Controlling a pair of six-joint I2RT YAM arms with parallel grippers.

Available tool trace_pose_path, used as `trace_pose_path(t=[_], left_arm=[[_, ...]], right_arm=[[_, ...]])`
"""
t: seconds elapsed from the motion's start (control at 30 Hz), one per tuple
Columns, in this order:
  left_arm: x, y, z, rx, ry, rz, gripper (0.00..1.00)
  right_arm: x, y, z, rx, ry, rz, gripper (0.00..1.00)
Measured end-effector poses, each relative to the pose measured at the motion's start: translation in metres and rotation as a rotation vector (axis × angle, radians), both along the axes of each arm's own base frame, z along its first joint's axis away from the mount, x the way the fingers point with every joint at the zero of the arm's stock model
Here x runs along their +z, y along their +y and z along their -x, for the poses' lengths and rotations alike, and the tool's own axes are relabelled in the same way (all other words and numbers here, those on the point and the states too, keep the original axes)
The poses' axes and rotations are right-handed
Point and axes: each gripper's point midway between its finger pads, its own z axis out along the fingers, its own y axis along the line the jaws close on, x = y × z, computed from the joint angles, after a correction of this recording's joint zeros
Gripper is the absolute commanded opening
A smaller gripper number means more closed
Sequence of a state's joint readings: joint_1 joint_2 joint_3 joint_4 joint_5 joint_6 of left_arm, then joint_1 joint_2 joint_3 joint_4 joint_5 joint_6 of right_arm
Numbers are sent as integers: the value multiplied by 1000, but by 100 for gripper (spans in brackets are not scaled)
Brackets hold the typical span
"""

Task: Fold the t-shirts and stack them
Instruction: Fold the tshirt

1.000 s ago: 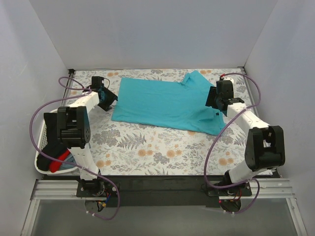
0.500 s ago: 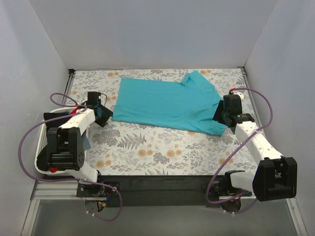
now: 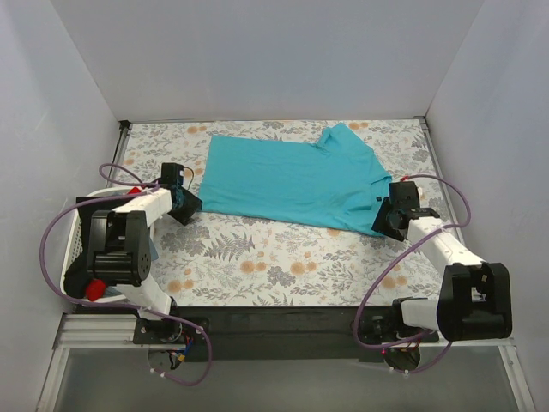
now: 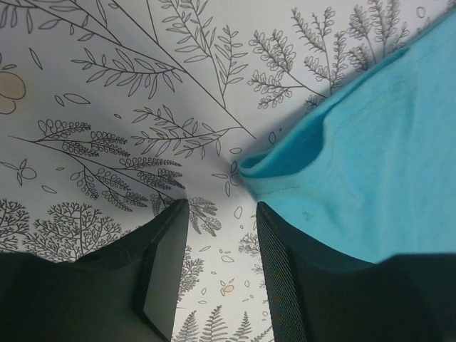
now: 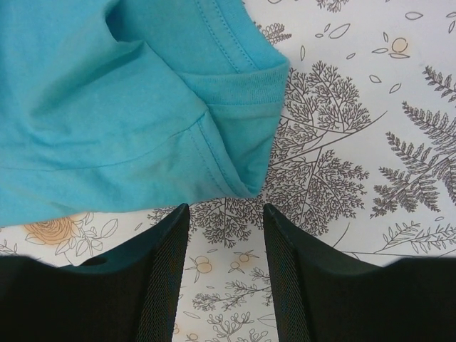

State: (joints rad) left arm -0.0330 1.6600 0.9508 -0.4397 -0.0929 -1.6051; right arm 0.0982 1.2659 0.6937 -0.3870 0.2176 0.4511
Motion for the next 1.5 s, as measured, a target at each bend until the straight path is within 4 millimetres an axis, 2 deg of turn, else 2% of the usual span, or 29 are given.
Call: trace_pose_path(t=[0.4, 0.7, 0.8, 0.83, 0.9, 0.93, 1.0, 1.03, 1.27, 1.43, 1.5], left_arm=[[-3, -1, -9, 5, -10, 4, 41], [-3, -2, -19, 8, -22, 6, 36], [-4, -4, -24, 7, -28, 6, 28], [-4, -4, -25, 6, -29, 6, 20], [-6, -5, -26, 7, -28, 6, 11], [-6, -5, -27, 7, -27, 7, 4], [-7, -5, -27, 9, -22, 6, 0], [-7, -5, -28, 8, -20, 4, 0], [0, 4, -25, 28, 21, -50, 0], [5, 10, -9, 41, 56, -83, 0], [10, 11, -1, 48, 59, -88, 0]], right_arm=[[-15, -11, 7, -39, 34, -17, 52], [-28, -5, 2, -25, 58, -53, 49], [-30, -4, 0, -23, 60, -56, 41], [-30, -4, -2, -23, 60, -57, 34], [-31, -4, -4, -18, 61, -56, 25], [-31, -4, -5, -21, 60, -57, 16], [-31, -4, -6, -17, 59, -55, 8], [-30, -4, -7, -16, 58, -54, 1], [-17, -10, -7, -24, 47, -52, 1], [14, -20, 2, -45, -24, -70, 1], [21, -20, 6, -47, -36, -78, 1]])
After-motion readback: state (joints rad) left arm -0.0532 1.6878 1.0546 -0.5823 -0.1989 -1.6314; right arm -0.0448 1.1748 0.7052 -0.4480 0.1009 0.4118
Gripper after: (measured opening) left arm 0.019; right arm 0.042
